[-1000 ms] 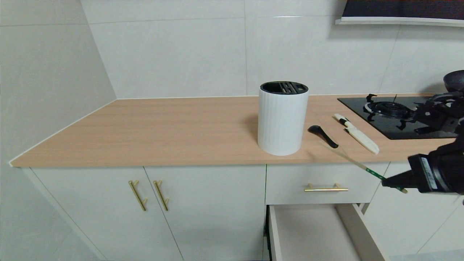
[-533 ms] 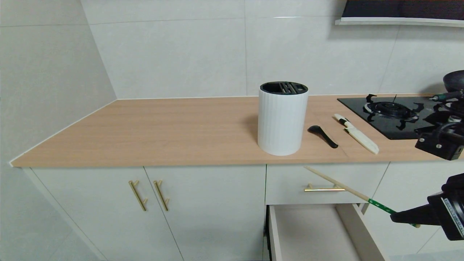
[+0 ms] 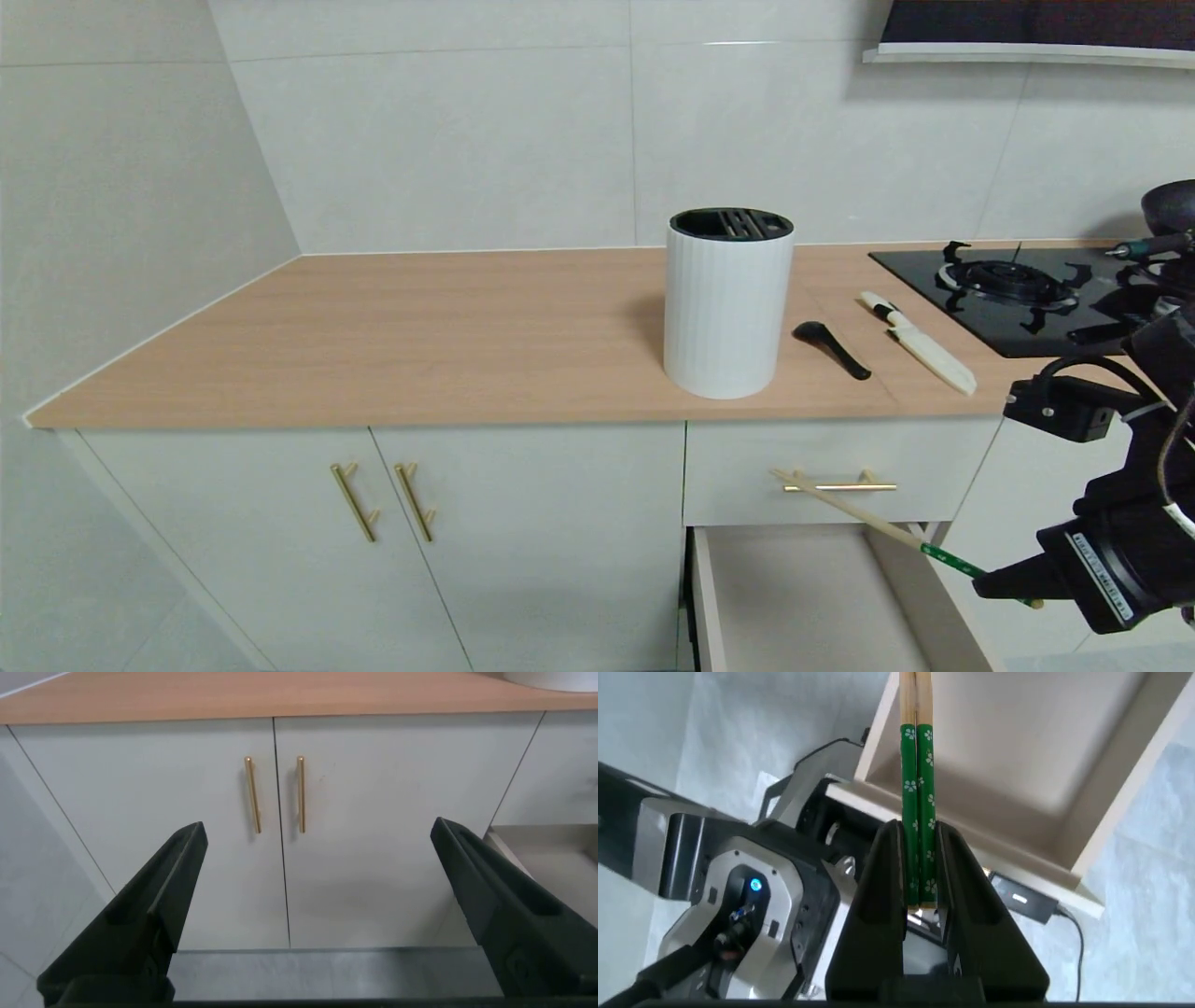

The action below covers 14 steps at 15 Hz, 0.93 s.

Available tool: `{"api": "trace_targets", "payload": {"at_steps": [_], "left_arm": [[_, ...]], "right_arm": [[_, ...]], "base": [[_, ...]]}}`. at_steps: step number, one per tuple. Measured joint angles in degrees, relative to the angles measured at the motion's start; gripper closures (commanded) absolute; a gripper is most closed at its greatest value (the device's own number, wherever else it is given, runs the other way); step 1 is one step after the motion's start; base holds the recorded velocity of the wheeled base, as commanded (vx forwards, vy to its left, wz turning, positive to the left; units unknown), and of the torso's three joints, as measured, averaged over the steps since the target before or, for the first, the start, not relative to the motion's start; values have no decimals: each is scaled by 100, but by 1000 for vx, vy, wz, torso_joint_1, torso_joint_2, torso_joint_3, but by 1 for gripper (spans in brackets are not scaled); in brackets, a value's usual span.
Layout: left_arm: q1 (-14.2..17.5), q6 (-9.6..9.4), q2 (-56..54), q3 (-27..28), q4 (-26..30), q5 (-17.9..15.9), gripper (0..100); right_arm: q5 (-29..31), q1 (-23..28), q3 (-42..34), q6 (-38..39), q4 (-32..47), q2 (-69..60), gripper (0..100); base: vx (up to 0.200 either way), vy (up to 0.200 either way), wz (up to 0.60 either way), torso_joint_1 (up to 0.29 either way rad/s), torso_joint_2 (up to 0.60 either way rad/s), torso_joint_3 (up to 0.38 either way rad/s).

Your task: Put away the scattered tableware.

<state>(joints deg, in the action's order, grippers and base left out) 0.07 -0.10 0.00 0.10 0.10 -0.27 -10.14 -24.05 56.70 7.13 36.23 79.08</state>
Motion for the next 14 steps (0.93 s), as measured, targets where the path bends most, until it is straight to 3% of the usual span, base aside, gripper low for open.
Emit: {"api": "trace_targets", "payload": {"at_steps": [14], "left_arm": [[0,0,0,0,-2,0,0]], "right_arm": [[13,-59,-232,0,-361,430,100]], "base": [[0,0,0,-158,448,295]]}}
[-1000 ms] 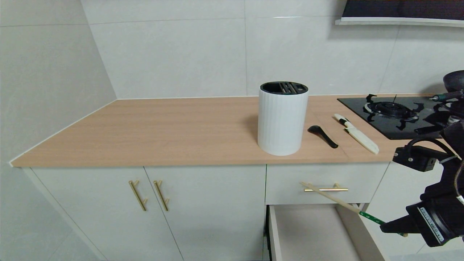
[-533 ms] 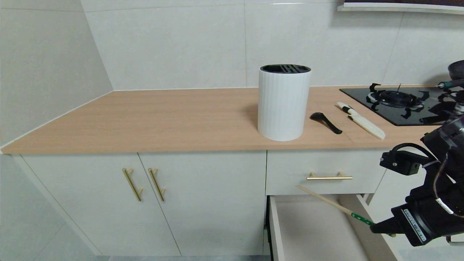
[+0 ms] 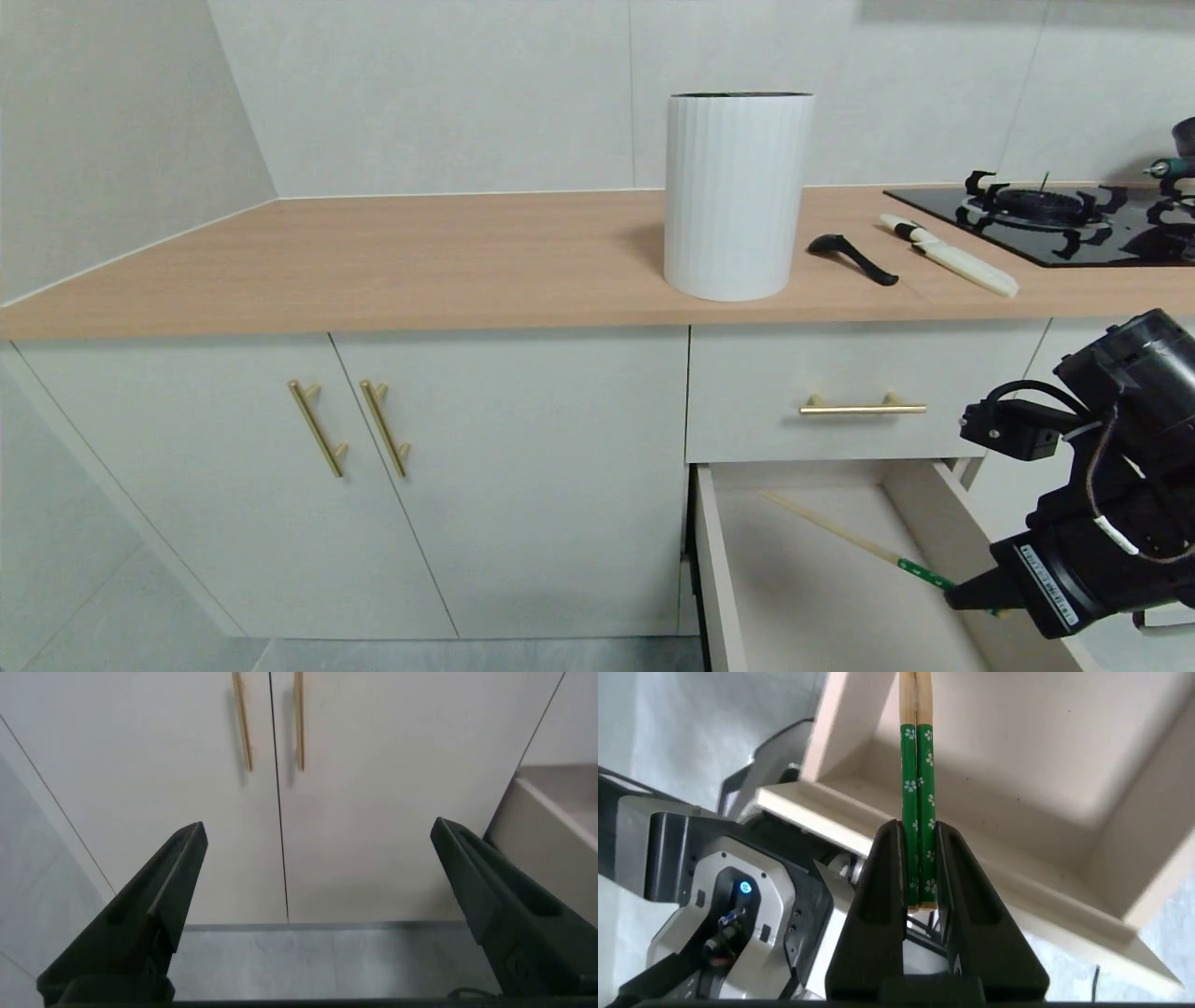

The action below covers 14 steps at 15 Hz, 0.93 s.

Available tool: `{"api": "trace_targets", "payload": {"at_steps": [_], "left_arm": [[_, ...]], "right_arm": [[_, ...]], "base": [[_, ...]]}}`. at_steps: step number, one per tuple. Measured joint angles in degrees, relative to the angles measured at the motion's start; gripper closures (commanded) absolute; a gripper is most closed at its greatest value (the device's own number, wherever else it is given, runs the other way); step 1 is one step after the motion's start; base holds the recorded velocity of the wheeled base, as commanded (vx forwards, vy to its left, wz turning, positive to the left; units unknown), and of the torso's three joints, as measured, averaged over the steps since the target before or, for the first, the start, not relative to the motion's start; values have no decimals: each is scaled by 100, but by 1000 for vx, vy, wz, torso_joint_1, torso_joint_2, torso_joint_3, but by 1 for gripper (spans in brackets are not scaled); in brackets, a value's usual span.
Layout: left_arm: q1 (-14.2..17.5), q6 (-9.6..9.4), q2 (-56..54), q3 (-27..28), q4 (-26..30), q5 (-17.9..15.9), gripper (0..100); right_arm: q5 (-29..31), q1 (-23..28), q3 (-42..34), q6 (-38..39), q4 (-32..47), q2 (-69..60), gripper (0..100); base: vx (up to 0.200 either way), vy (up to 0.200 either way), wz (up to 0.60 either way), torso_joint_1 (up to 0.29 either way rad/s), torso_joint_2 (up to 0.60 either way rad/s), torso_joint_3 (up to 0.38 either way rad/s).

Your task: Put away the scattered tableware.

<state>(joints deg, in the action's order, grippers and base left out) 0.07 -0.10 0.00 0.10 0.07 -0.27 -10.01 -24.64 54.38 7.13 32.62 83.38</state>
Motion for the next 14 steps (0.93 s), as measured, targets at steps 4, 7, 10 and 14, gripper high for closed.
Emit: {"api": "trace_targets", "payload": {"at_steps": [4,7,10,14], "left_arm": [[0,0,0,0,4,0,0],[0,0,0,0,4,0,0],[0,0,0,0,2,0,0],[0,2,0,0,2,2,0]], "right_arm": [[2,-11,0,-2,-11,79,100],[5,-30,-45,-2,-137,110,100],[68,-61,-163,-2,-542,217,100],[317,-80,-389,310,-1538,766,100]], "base": [[0,0,0,-65,337,264],[0,0,0,-9,30,17],[0,0,0,0,0,0],[0,0,0,0,0,0]]}}
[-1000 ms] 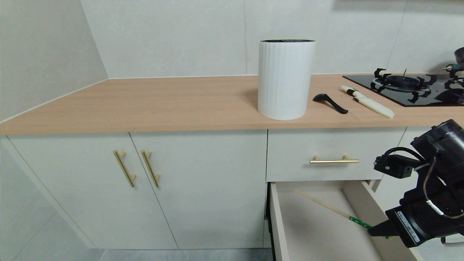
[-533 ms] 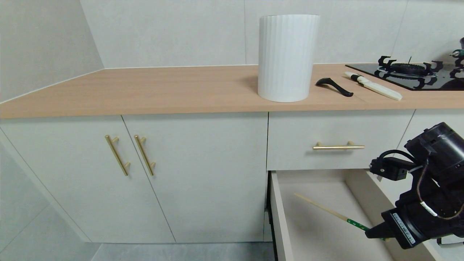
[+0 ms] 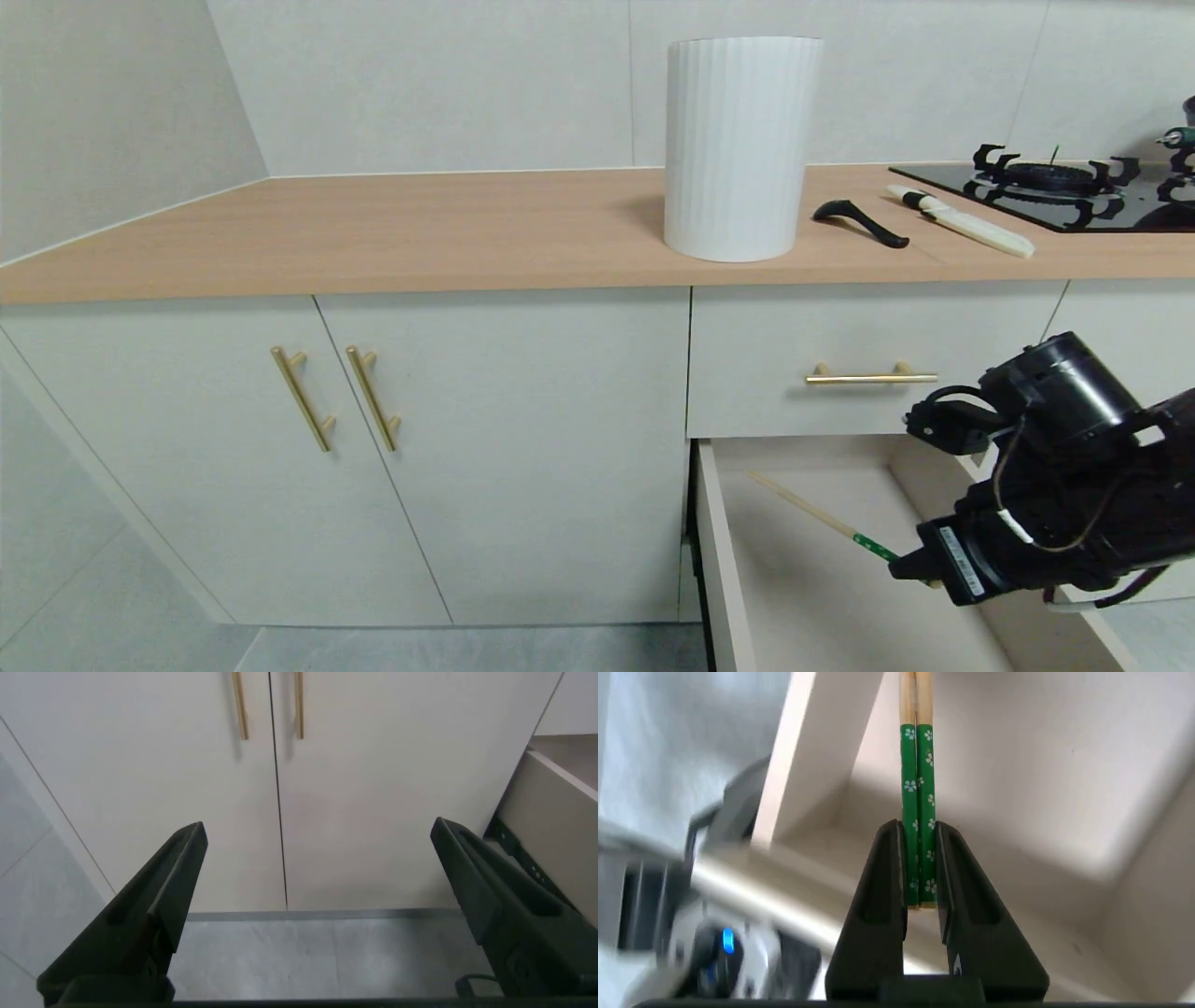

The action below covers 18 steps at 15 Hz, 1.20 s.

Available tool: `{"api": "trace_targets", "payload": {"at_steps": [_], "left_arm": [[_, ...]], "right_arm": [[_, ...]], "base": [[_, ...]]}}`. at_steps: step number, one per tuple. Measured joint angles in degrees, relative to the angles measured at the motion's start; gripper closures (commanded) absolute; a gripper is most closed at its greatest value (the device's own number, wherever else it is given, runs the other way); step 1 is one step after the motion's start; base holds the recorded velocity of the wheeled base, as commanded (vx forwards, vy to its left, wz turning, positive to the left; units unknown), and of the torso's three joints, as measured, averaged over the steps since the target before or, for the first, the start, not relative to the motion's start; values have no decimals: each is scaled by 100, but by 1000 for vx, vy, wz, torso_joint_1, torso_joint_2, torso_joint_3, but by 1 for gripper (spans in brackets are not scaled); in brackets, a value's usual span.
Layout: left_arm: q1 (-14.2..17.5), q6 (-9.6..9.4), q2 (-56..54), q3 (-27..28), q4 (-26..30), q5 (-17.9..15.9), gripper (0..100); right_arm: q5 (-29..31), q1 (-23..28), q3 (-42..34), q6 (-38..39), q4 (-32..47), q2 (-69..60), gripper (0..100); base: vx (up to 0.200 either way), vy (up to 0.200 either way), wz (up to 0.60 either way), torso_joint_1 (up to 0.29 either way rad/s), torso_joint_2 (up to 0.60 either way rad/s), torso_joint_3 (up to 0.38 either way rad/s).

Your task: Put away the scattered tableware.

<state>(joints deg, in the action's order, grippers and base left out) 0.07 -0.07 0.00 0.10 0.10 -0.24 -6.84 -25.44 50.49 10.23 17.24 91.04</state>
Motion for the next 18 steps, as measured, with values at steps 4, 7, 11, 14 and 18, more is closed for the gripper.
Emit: {"api": "trace_targets", "payload": {"at_steps": [4,7,11,14,18], "left_arm": [[0,-2,0,-2,0,-2,0],[0,-2,0,-2,0,0,0],[0,-2,0,-2,0,0,0],[0,-2,0,-2,0,-2,0],[0,-2,0,-2,0,-2,0]], "right_arm": [[584,-5,-72,851,-1319,1092,100],[864,-112,-182,1175,-2122,1927,100],[1148,-223,-256,1418,-2935,2942,100],[1198,-245,-254,1432,-3218,3471,100],[1390,-258,-243,1431,-3423,3889,100]], "base": [[0,0,0,0,0,0],[0,0,0,0,0,0],[0,0,0,0,0,0],[0,0,0,0,0,0],[0,0,0,0,0,0]]}}
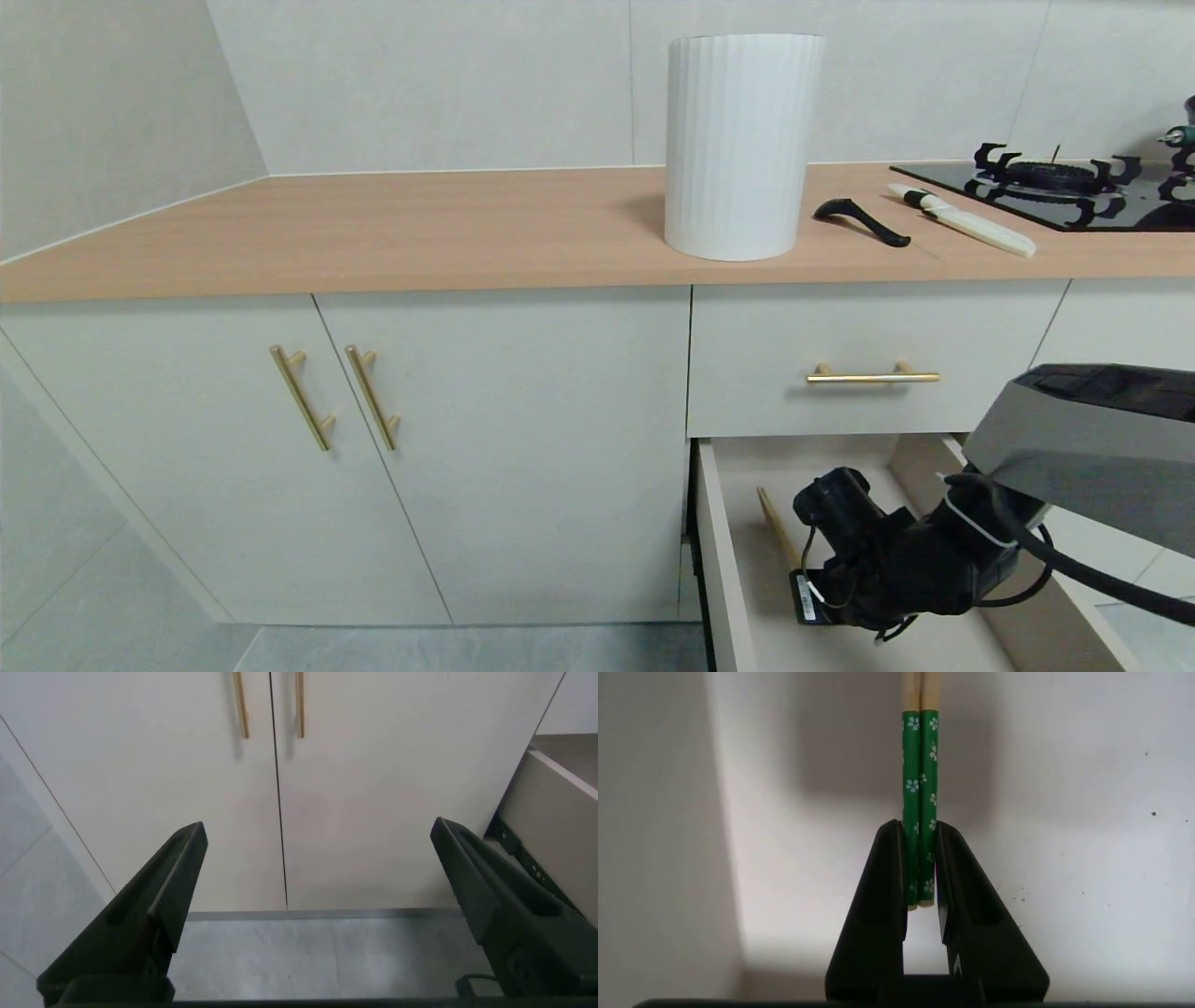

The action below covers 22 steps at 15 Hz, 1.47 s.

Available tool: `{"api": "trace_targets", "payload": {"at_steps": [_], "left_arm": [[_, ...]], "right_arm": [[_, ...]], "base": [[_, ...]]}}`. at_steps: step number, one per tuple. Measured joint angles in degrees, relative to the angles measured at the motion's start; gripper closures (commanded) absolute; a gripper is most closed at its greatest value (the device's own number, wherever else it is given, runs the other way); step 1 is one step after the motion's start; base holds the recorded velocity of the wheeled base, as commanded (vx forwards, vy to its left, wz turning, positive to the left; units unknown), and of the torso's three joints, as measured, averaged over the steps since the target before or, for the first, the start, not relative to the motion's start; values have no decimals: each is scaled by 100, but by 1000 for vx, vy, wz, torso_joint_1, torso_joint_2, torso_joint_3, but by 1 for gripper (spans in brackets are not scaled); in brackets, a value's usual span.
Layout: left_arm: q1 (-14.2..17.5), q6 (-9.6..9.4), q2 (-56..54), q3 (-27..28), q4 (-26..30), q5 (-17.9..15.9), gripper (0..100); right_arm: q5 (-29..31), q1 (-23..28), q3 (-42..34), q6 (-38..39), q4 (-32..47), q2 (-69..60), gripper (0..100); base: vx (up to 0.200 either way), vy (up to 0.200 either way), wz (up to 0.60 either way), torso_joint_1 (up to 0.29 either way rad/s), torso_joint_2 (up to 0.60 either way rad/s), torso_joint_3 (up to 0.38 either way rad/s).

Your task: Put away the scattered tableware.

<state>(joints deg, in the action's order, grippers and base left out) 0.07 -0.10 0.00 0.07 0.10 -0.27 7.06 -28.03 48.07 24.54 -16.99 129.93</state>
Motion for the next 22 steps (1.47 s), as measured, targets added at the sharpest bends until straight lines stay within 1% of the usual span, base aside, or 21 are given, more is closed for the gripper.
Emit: {"api": "trace_targets", "payload": {"at_steps": [6,7,16,19,22], "left_arm": [[0,0,0,0,0,0,0],[0,0,0,0,0,0,0],[0,0,0,0,0,0,0],[0,0,0,0,0,0,0],[0,0,0,2,0,0,0]], "right_arm": [[33,2,27,6,-99,172,100],[33,5,20,6,-110,180,0],[33,0,-5,9,-99,144,0],[30,6,-135,4,-71,-184,0],[16,69,-311,-10,-33,-840,0]], "base": [[0,0,0,0,0,0],[0,0,0,0,0,0],[0,0,0,0,0,0],[0,0,0,0,0,0],[0,0,0,0,0,0]]}}
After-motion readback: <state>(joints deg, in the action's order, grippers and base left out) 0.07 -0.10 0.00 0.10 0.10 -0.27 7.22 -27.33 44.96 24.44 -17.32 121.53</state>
